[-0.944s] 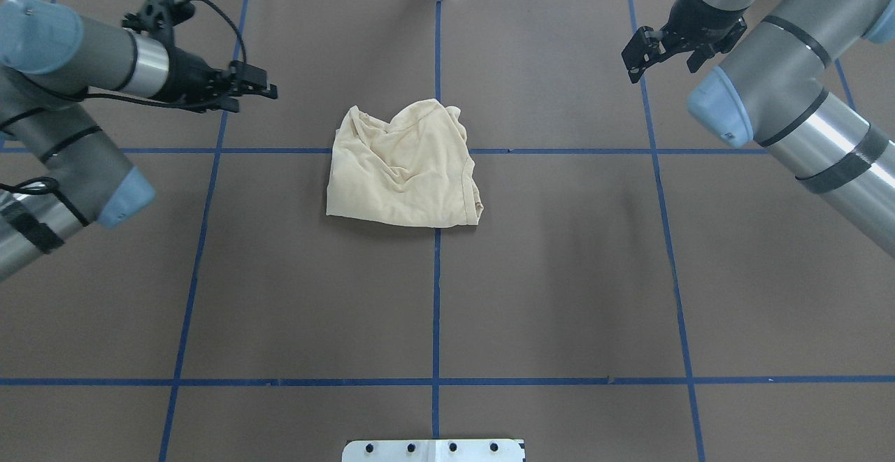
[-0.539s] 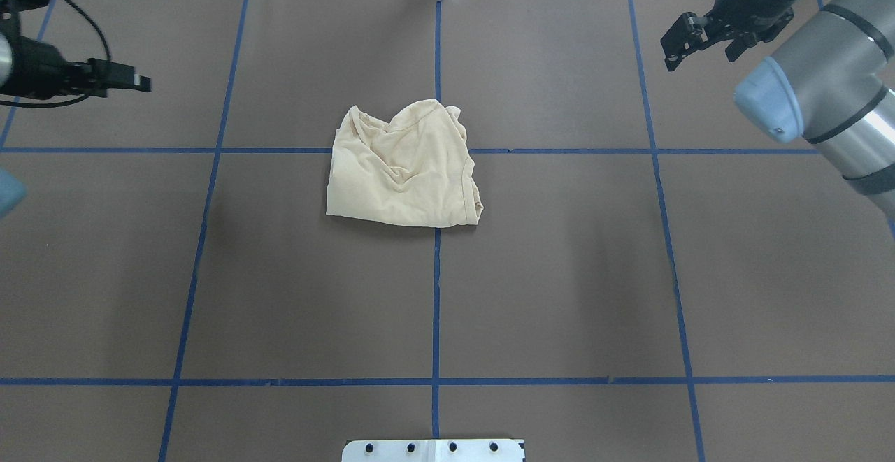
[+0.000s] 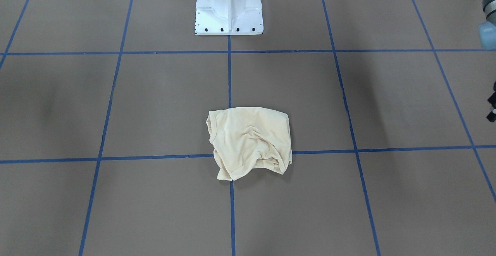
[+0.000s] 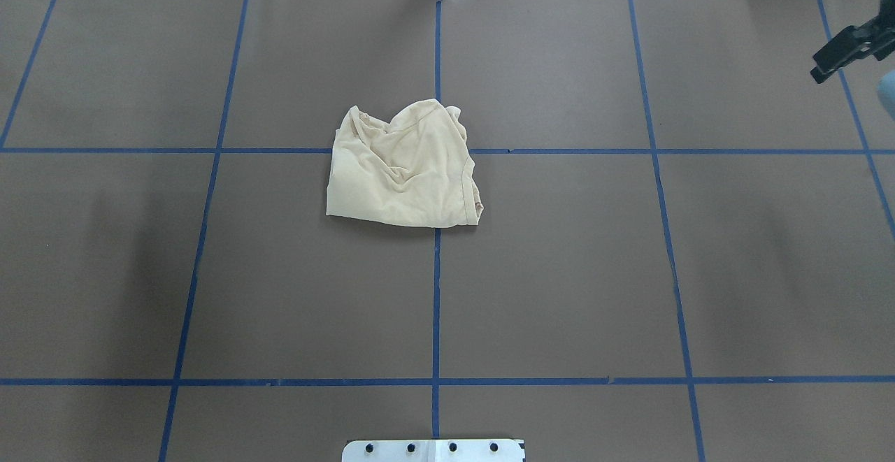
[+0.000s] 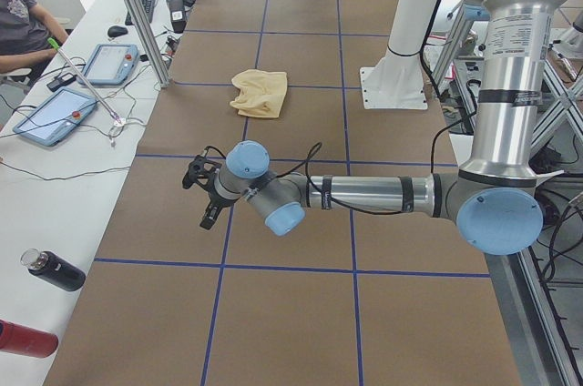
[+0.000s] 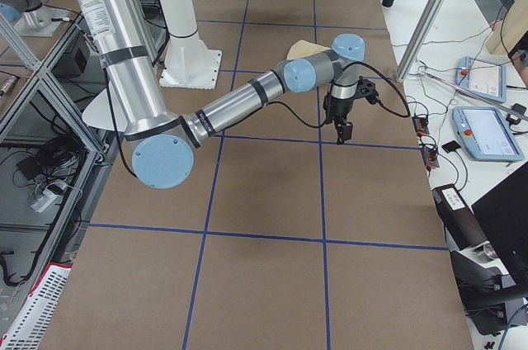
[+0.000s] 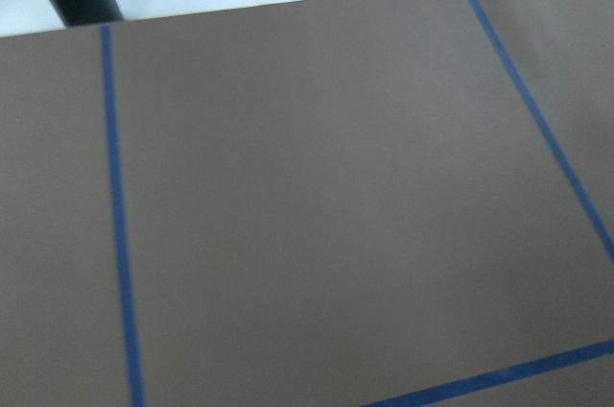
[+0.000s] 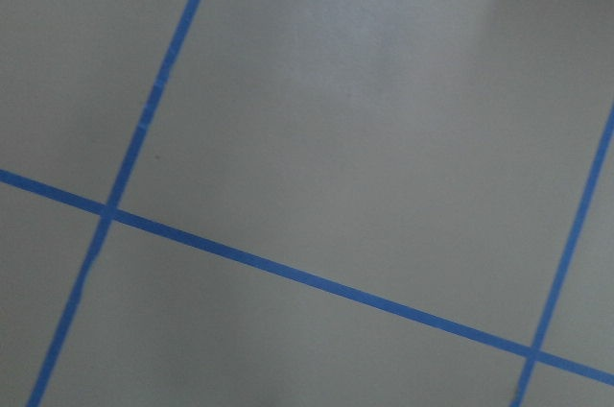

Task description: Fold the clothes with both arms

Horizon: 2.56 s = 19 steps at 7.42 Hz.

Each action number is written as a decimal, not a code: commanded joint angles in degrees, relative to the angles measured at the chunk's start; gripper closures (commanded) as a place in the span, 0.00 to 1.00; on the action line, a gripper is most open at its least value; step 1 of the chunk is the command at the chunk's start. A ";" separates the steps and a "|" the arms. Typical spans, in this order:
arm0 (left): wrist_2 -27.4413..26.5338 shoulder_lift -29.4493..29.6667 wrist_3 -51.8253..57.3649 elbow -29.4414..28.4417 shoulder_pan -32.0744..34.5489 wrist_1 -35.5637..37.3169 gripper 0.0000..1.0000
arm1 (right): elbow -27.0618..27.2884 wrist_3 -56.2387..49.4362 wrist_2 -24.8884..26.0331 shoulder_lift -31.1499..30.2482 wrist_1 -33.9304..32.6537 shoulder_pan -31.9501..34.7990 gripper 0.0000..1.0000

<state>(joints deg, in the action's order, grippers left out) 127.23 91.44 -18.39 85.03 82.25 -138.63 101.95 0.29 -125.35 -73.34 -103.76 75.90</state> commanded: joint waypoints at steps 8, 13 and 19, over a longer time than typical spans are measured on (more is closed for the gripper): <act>-10.51 -3.63 20.94 9.57 6.09 28.03 0.00 | -0.52 -10.75 0.37 -10.33 -0.31 6.28 0.00; 7.28 -10.28 22.86 19.40 4.06 50.32 0.00 | -1.57 -9.78 -2.25 -11.21 -1.09 6.54 0.00; 6.81 -9.61 24.19 17.97 4.50 47.84 0.00 | -2.45 -9.69 -8.16 -17.08 -0.49 13.10 0.00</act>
<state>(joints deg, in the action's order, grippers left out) 134.12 81.80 5.83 102.98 86.58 -90.78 100.18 -9.30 -133.24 -88.33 -104.58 85.74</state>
